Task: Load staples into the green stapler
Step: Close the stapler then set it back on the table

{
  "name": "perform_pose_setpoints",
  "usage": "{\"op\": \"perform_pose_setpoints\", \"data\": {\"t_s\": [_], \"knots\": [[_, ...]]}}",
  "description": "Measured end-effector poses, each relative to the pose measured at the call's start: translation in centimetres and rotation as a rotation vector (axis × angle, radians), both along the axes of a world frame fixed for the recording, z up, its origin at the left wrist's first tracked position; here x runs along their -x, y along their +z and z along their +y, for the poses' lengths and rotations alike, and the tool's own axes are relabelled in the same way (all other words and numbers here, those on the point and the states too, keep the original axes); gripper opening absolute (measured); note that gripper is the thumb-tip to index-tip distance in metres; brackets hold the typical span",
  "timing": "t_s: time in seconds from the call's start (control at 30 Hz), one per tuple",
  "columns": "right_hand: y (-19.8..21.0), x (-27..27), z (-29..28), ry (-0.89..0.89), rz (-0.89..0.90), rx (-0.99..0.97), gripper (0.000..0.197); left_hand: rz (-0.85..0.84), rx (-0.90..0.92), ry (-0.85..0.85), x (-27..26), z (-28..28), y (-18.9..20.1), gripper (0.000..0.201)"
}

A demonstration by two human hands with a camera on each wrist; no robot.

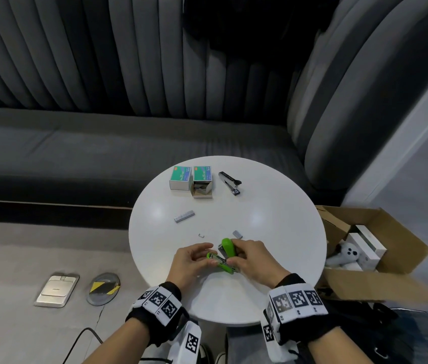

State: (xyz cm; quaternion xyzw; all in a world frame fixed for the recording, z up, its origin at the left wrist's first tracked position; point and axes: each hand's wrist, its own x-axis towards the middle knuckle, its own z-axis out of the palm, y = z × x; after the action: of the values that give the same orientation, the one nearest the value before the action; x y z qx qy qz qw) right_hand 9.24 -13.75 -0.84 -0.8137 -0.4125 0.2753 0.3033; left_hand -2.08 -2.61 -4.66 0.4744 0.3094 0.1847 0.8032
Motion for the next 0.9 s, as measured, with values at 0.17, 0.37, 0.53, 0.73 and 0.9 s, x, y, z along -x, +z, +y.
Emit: {"op": "perform_pose_setpoints", "data": {"t_s": [0.17, 0.37, 0.53, 0.73, 0.9], "knots": [[0.4, -0.1, 0.4, 0.045, -0.016, 0.062, 0.007, 0.03, -0.036, 0.006, 0.1, 0.1, -0.3, 0.037], [0.7, -0.6, 0.8, 0.105, -0.053, 0.121, 0.007, 0.053, -0.048, 0.025, 0.1, 0.2, -0.9, 0.04], [1.0, -0.6, 1.1, 0.153, -0.12, 0.14, 0.005, 0.072, -0.041, 0.022, 0.0, 0.1, -1.0, 0.046], [1.3, -0.5, 1.4, 0.187, -0.162, 0.195, 0.011, 0.071, -0.046, 0.004, 0.4, 0.0, -0.1, 0.04], [1.2, -0.5, 1.6, 0.202, -0.158, 0.227, 0.009, 0.068, -0.064, 0.015, 0.4, 0.1, -0.4, 0.039]]}}
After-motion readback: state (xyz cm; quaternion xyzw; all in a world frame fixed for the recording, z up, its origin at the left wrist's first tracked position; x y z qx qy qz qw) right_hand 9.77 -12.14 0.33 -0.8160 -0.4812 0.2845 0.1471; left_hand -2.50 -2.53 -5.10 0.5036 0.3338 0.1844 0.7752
